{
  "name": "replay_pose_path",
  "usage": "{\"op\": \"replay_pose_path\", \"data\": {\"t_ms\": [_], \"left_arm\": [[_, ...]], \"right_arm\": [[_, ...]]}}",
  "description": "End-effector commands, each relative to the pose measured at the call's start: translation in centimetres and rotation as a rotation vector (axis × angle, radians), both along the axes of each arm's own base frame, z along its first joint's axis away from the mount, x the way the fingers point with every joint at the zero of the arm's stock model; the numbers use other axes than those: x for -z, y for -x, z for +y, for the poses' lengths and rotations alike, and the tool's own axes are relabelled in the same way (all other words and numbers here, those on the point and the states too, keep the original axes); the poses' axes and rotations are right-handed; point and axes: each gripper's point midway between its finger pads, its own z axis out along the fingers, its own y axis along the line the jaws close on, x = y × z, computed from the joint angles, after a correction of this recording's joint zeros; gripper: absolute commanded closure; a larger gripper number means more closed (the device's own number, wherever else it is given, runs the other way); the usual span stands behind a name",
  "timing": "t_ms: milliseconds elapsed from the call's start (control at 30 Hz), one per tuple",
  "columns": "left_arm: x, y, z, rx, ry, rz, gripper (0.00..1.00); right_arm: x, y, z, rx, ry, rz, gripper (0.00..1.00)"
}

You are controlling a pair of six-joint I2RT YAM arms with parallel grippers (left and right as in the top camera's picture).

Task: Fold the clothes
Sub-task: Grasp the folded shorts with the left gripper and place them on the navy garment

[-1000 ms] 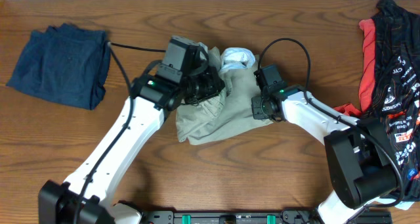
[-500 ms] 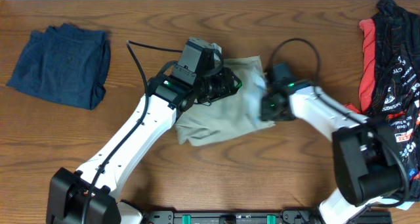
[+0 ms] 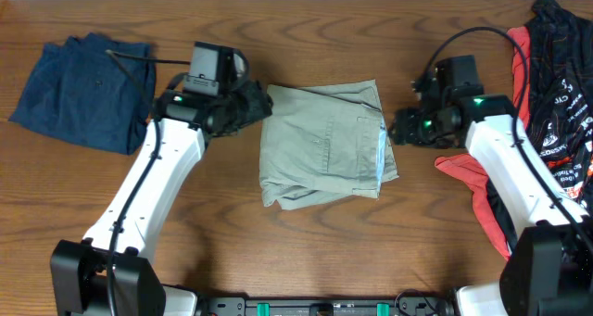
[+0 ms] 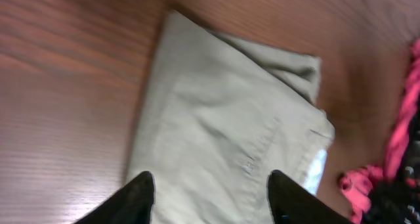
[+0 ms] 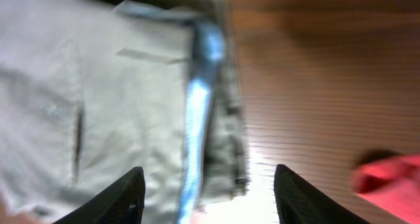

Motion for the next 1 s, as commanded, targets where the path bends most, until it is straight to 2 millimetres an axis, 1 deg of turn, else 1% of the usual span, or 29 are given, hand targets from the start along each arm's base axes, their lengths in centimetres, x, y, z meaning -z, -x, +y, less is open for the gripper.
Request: {"op": "replay_pose_path", "data": {"t_ms": [0, 33, 133, 300, 367, 467, 533, 600, 700, 800, 867, 933, 967], "left_arm": [[1.0, -0.7, 1.2, 0.013, -0.072, -0.010, 0.36], [1.3, -0.8, 1.2, 0.031, -0.083, -0.010, 0.34], [3.3, -1.2, 1.1, 0.095, -0.123, 0.007, 0.27], [7.4, -2.7, 0.4, 0.162, -0.141, 0.029, 0.26], [8.7, -3.4, 0.3, 0.163, -0.141, 0.028, 0.25], [10.6, -4.2, -0.2, 0.173, -0.128, 0.034, 0.25], [11.7, -4.3, -1.1, 0.197, -0.089, 0.048, 0.25], [12.8, -4.3, -1.6, 0.210, -0.073, 0.061, 0.25], [14.5, -4.3, -2.2, 0.224, -0.067, 0.081, 0.25], [15.5, -4.1, -3.0, 0.244, -0.059, 0.089, 0.25], [15.5, -4.2, -3.6, 0.256, -0.055, 0.079, 0.30], [15.2, -4.4, -4.2, 0.268, -0.046, 0.058, 0.49], [15.0, -4.5, -4.6, 0.276, -0.032, 0.046, 0.64]], "right_arm": [[1.4, 2.1, 3.6, -0.143, -0.082, 0.058, 0.39], [1.8, 2.4, 3.9, -0.153, -0.080, 0.073, 0.39], [3.4, 3.6, 4.9, -0.176, -0.078, 0.131, 0.41], [5.6, 5.8, 6.7, -0.246, -0.053, 0.205, 0.41], [6.5, 6.3, 6.9, -0.259, -0.016, 0.228, 0.42], [7.8, 6.6, 6.1, -0.223, 0.070, 0.259, 0.43], [8.6, 6.5, 5.0, -0.166, 0.142, 0.273, 0.42], [9.0, 6.2, 3.6, -0.091, 0.219, 0.278, 0.41], [9.2, 6.0, 2.2, -0.018, 0.290, 0.274, 0.40], [9.2, 5.9, 2.0, -0.011, 0.299, 0.272, 0.39], [9.2, 5.9, 2.0, -0.011, 0.299, 0.274, 0.39], [9.2, 6.0, 2.0, -0.011, 0.300, 0.275, 0.38], [9.2, 6.0, 2.0, -0.011, 0.300, 0.276, 0.38]]}}
